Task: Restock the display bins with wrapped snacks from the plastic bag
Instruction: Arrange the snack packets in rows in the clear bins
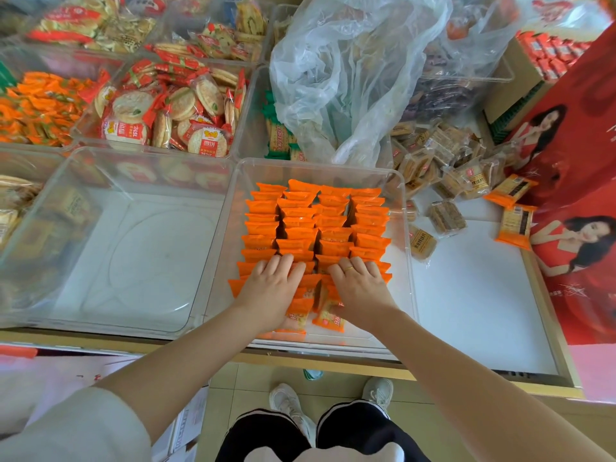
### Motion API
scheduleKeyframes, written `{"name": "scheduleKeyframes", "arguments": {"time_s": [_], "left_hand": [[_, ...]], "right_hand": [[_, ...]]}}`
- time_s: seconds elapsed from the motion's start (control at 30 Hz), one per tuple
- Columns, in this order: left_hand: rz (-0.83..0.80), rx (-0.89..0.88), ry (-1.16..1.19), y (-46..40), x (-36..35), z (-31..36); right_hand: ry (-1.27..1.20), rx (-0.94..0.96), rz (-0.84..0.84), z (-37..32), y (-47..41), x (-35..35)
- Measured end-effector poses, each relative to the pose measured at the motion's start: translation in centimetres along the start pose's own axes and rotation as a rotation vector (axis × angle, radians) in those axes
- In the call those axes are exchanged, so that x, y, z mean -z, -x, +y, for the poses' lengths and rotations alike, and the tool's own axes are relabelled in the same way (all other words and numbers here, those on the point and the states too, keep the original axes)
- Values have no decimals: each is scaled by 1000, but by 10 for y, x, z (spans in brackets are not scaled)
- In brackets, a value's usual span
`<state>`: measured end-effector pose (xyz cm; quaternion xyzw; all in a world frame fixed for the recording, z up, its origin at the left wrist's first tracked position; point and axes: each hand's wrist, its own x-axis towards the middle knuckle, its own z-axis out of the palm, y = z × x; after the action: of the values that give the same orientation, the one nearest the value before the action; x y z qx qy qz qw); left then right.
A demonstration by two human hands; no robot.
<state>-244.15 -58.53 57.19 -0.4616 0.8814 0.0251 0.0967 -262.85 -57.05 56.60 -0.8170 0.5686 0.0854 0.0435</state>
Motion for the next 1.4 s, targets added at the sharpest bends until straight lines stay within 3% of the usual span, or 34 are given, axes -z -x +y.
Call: {"name": "scheduleKeyframes", "arguments": {"time_s": [0.1, 0.17, 0.23, 0.3, 0.47, 0.57, 0.63, 0.77, 0.97, 1.1, 1.2, 1.4], "left_hand": [[39, 9, 87, -7, 14, 7], [88, -23, 120, -17, 27, 17], [109, -64, 124, -32, 40, 30], [145, -97, 170, -50, 52, 46], [191, -178, 338, -102, 83, 96], [193, -232, 384, -137, 98, 122], [200, -247, 395, -159, 102, 138], [176, -180, 421, -196, 102, 158], [143, -57, 347, -234, 98, 168], [122, -18, 406, -249, 97, 174], [100, -13, 452, -263, 97, 177], [65, -26, 486, -274, 96, 181]], "right_hand": [[-159, 17, 38, 14, 2, 16], [-220, 11, 158, 31, 8, 35], [-276, -72, 330, 58, 14, 43], [-335, -209, 381, 91, 22, 50], [-364, -569, 285, 195, 43, 37], [-361, -660, 94, 253, 48, 10], [-351, -666, 17, 282, 44, -5], [-277, -636, 18, 330, 14, -24], [149, -383, -134, 380, -35, -31], [263, -313, -63, 391, -46, -40], [295, -225, -6, 396, -42, -41], [257, -229, -78, 398, -39, -38]]}}
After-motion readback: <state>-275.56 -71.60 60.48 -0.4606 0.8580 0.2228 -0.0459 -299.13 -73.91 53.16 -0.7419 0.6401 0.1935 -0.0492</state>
